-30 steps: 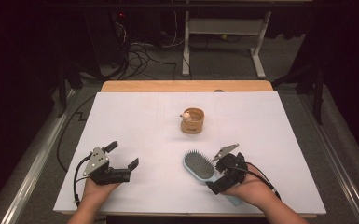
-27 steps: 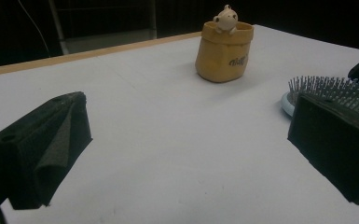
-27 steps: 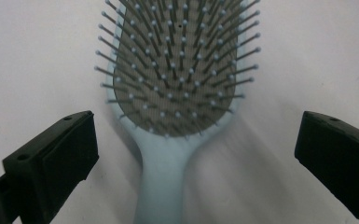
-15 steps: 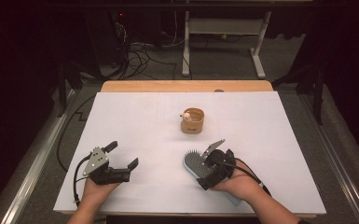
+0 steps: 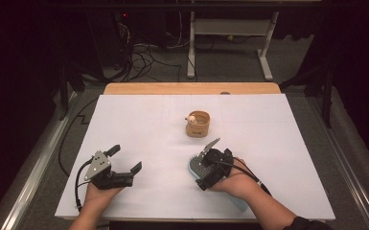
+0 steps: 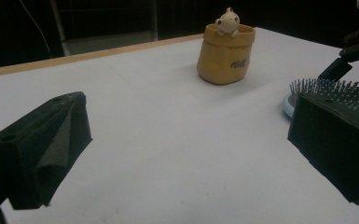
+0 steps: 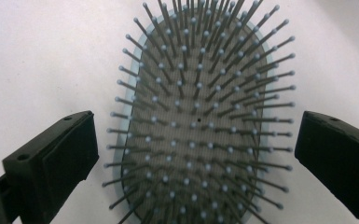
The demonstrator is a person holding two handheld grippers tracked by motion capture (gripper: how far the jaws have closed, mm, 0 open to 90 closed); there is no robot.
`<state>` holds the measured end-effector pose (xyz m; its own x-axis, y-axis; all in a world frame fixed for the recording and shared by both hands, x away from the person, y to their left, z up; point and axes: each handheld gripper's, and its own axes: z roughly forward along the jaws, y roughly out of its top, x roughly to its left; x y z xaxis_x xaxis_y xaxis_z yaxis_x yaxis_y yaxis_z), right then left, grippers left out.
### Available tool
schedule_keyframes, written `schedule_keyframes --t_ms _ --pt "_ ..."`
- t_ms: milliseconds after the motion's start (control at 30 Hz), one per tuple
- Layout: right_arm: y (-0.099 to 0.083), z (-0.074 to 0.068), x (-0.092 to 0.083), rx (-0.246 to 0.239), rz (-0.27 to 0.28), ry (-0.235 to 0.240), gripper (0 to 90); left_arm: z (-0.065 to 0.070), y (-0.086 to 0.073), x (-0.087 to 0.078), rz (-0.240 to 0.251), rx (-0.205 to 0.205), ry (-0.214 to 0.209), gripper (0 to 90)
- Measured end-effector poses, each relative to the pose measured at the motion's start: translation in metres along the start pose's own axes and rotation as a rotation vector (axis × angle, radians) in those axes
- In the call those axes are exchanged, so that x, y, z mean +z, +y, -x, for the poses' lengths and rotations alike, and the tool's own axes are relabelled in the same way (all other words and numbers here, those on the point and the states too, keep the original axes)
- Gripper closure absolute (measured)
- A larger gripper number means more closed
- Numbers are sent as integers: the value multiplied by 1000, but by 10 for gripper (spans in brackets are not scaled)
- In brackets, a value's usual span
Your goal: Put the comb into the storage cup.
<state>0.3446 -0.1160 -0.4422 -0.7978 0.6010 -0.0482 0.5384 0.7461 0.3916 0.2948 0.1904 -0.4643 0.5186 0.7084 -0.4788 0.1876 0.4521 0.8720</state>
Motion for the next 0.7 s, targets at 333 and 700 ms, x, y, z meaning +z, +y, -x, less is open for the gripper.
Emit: schedule_keyframes --t_ms 333,700 --pt "10 -1 9 -17 -33 -5 3 0 0 0 1 -1 -1 3" --pt "11 -1 16 -14 -64 2 53 0 1 0 8 -1 -1 3"
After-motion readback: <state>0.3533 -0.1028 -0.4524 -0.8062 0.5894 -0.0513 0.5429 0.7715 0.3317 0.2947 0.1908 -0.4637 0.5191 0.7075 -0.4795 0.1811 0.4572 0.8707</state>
